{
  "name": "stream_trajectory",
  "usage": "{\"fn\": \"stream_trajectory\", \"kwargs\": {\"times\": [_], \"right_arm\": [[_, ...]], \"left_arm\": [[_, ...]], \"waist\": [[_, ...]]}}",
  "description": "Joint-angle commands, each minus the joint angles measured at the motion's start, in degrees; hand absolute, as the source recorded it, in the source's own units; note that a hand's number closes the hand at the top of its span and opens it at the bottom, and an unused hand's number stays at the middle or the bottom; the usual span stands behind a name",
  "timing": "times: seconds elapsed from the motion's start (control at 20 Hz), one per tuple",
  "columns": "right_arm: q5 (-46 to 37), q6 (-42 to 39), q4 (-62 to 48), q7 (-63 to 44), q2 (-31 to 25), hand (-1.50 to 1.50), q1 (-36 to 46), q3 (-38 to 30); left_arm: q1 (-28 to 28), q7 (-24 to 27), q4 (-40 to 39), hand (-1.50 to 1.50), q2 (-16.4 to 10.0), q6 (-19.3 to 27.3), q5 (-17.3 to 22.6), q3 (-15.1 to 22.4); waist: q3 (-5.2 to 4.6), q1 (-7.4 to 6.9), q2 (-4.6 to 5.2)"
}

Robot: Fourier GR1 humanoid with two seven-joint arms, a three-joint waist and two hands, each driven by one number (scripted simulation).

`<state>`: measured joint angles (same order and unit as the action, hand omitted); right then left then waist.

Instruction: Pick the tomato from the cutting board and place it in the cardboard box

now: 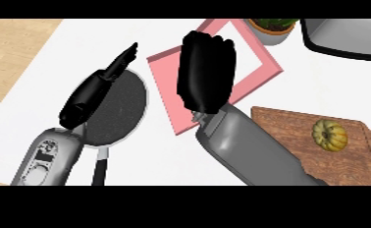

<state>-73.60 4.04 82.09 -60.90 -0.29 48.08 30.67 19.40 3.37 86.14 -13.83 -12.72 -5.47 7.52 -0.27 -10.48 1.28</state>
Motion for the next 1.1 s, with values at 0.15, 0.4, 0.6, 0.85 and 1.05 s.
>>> {"fn": "stream_trajectory", "kwargs": {"times": [0.15, 0.4, 0.6, 0.85, 1.05], "right_arm": [[2.88, 3.24, -13.02, -13.80, 0.26, 1.50, 13.09, -3.43], [12.49, -2.03, -24.16, -10.90, 0.26, 1.50, 19.62, -6.37], [23.25, -2.34, -28.91, -10.70, 0.26, 1.50, 17.73, -8.52], [33.50, -3.58, -35.81, -6.91, 0.26, 1.50, 20.31, -6.37], [39.50, -4.55, -41.02, -6.61, 0.26, 1.50, 20.53, -6.61]], "left_arm": [[1.20, -0.95, -0.28, 0.00, -0.15, -0.04, 0.42, -0.95], [1.41, -0.75, -1.67, 0.00, 1.28, 2.48, -1.83, -0.32], [-0.27, -0.99, -0.17, 0.00, -0.30, 0.71, 0.03, -1.73], [-1.89, 1.01, -1.50, 0.00, -0.30, 1.46, -0.93, -2.11], [-3.40, 3.27, -1.75, 0.00, -1.24, 1.59, -0.67, -3.75]], "waist": [[0.01, 1.05, -0.06], [0.05, 2.89, 0.09], [0.13, 2.69, -0.16], [0.13, 4.66, -0.30], [0.11, 5.27, -0.24]]}}
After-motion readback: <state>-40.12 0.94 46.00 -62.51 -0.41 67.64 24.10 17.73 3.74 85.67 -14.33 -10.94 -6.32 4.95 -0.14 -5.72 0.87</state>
